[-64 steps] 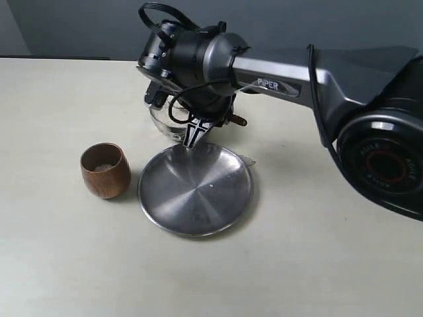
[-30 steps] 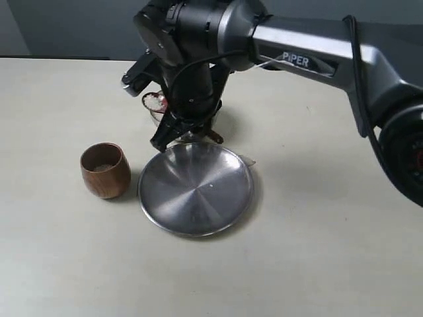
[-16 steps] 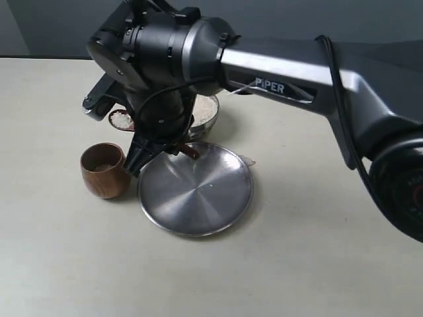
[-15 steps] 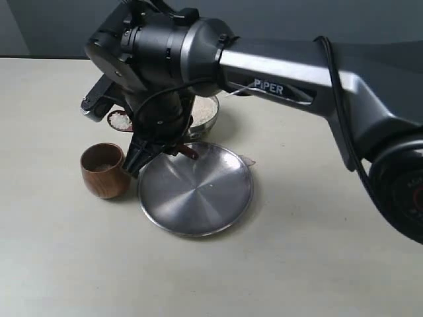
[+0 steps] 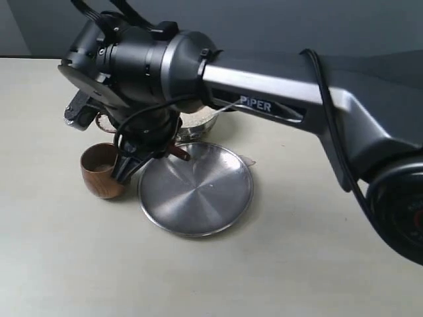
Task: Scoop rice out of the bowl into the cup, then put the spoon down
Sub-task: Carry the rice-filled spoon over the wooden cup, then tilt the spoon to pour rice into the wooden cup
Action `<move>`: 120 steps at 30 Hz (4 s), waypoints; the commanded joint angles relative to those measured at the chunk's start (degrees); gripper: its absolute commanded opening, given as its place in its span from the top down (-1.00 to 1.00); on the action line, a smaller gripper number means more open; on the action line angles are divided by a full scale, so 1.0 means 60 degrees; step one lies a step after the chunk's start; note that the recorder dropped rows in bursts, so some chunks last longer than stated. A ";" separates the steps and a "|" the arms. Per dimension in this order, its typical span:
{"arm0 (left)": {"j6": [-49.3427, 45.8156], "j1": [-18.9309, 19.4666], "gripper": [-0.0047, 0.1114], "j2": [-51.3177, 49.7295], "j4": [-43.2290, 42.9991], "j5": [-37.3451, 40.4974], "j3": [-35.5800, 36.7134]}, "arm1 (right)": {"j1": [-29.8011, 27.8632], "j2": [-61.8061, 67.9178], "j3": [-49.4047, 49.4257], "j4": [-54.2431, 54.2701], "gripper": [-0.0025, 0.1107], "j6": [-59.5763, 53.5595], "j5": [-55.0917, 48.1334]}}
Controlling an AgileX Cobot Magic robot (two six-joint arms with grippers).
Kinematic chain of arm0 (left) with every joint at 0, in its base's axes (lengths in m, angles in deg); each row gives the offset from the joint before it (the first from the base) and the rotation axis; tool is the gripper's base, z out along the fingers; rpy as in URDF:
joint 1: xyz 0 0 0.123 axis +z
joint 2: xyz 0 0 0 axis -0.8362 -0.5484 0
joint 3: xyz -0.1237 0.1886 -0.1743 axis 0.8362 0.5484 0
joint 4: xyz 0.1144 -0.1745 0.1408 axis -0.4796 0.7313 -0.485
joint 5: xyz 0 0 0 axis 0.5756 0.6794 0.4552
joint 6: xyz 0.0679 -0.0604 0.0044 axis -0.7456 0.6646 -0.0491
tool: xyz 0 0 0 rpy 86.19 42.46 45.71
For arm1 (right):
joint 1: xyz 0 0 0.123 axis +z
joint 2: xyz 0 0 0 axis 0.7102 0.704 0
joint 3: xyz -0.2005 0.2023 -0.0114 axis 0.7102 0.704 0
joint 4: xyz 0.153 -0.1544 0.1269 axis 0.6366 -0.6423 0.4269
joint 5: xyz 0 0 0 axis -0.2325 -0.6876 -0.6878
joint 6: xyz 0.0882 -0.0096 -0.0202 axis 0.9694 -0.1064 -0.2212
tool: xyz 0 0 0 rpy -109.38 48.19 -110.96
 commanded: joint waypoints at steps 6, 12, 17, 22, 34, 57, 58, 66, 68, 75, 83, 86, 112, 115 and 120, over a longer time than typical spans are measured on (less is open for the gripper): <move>0.0010 0.0022 0.91 -0.0021 -0.0012 -0.0040 0.0008 | 0.0114 -0.0088 0.0244 -0.0130 0.97 0.0159 0.0004; 0.0010 0.0022 0.91 -0.0021 -0.0012 -0.0040 0.0008 | 0.0140 -0.0088 0.0452 -0.0147 0.97 0.0336 0.0004; 0.0010 0.0022 0.91 -0.0021 -0.0012 -0.0040 0.0008 | 0.0319 -0.0088 0.0452 -0.0433 0.97 0.0512 0.0004; 0.0010 0.0022 0.91 -0.0021 -0.0012 -0.0040 0.0008 | 0.0658 -0.0088 0.0452 -0.0749 0.97 0.0541 0.0004; 0.0010 0.0022 0.91 -0.0021 -0.0012 -0.0040 0.0008 | 0.0700 -0.0088 0.0502 -0.1074 0.97 0.0961 0.0004; 0.0010 0.0022 0.91 -0.0021 -0.0012 -0.0040 0.0008 | 0.1084 -0.0107 0.0909 -0.1996 0.97 0.1354 0.0004; 0.0010 0.0022 0.91 -0.0021 -0.0012 -0.0040 0.0008 | 0.1084 -0.0107 0.0909 -0.2018 0.97 0.1355 0.0004; 0.0010 0.0022 0.91 -0.0021 -0.0012 -0.0040 0.0008 | 0.1084 -0.0107 0.1238 -0.2021 0.97 0.1414 0.0004; 0.0010 0.0022 0.91 -0.0021 -0.0012 -0.0040 0.0008 | 0.1084 -0.0107 0.1463 -0.2062 0.97 0.1460 0.0004; 0.0010 0.0022 0.91 -0.0021 -0.0012 -0.0040 0.0008 | 0.1365 -0.0107 0.1689 -0.3014 0.97 0.1689 0.0004; 0.0010 0.0022 0.91 -0.0021 -0.0012 -0.0040 0.0008 | 0.1629 -0.0107 0.1689 -0.3654 0.97 0.1689 0.0004; 0.0010 0.0022 0.91 -0.0021 -0.0012 -0.0040 0.0008 | 0.1629 -0.0107 0.1689 -0.3755 0.97 0.1689 0.0004; -0.0006 0.0022 0.91 -0.0021 -0.0012 -0.0059 0.0008 | 0.1623 0.0246 0.1689 -0.4152 0.97 0.1525 0.0004; -0.0006 0.0022 0.91 -0.0021 -0.0012 -0.0059 0.0008 | 0.1621 0.0308 0.1689 -0.3780 0.97 0.1384 0.0004; -0.0006 0.0022 0.91 -0.0021 -0.0012 -0.0059 0.0008 | 0.1621 0.0390 0.1689 -0.4195 0.97 0.1460 0.0004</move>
